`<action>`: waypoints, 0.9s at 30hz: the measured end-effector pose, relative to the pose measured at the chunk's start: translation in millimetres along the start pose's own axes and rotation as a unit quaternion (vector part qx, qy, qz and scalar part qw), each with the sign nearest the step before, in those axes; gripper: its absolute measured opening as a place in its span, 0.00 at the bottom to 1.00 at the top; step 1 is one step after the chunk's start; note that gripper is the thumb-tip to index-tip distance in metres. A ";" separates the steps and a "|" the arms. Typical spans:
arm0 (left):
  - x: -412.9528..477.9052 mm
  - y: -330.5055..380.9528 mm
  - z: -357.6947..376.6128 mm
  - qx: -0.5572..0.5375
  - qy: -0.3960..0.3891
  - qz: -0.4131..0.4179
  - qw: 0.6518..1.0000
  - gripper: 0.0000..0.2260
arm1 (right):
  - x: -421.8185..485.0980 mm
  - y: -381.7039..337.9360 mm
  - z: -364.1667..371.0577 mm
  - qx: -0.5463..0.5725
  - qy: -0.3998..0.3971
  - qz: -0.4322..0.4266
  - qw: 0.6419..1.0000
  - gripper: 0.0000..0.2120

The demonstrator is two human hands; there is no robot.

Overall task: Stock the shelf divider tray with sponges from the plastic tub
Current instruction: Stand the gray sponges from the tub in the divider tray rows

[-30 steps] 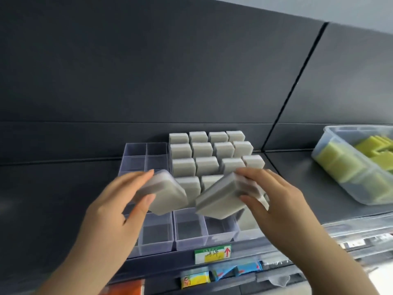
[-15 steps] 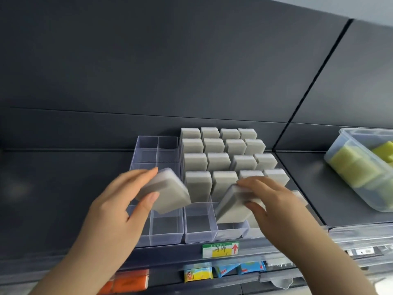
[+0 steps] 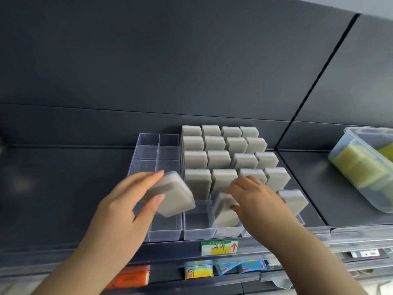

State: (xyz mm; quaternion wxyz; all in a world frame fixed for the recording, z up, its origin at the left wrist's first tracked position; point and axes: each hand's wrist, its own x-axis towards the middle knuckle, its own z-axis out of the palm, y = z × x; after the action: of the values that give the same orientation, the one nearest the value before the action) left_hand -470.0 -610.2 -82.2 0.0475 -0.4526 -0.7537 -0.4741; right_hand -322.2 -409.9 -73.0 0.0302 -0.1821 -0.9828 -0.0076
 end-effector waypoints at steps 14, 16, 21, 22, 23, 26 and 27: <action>21.3 18.8 38.4 0.003 -0.118 0.017 0.993 0.19 | 1.1 5.1 8.5 0.005 -0.017 -0.008 1.000 0.19; 22.2 16.5 39.1 0.015 -0.123 0.012 0.992 0.18 | 0.8 5.0 8.1 0.008 -0.016 -0.007 1.000 0.20; 24.7 12.3 40.3 0.030 -0.137 0.007 0.990 0.18 | 0.8 3.6 7.4 -0.005 -0.024 -0.007 1.000 0.19; 24.4 11.3 43.1 0.033 -0.147 0.006 0.989 0.18 | 0.9 3.3 7.4 -0.007 -0.027 -0.008 1.000 0.19; 24.1 10.0 46.9 0.036 -0.157 0.006 0.987 0.18 | 1.1 3.0 7.3 -0.009 -0.030 -0.008 0.999 0.19; 23.0 4.8 61.4 0.048 -0.187 0.003 0.981 0.17 | 1.2 2.3 6.7 -0.012 -0.033 -0.008 0.999 0.19; 22.1 2.5 66.2 0.054 -0.199 -0.001 0.978 0.17 | 1.1 2.1 6.5 -0.010 -0.033 -0.007 0.999 0.19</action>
State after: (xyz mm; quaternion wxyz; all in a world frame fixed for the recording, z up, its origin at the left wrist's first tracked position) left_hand -457.4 -545.6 -105.5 -0.0796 -0.5343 -0.7729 -0.3328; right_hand -322.9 -407.3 -79.4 -0.0045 -0.1754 -0.9844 -0.0119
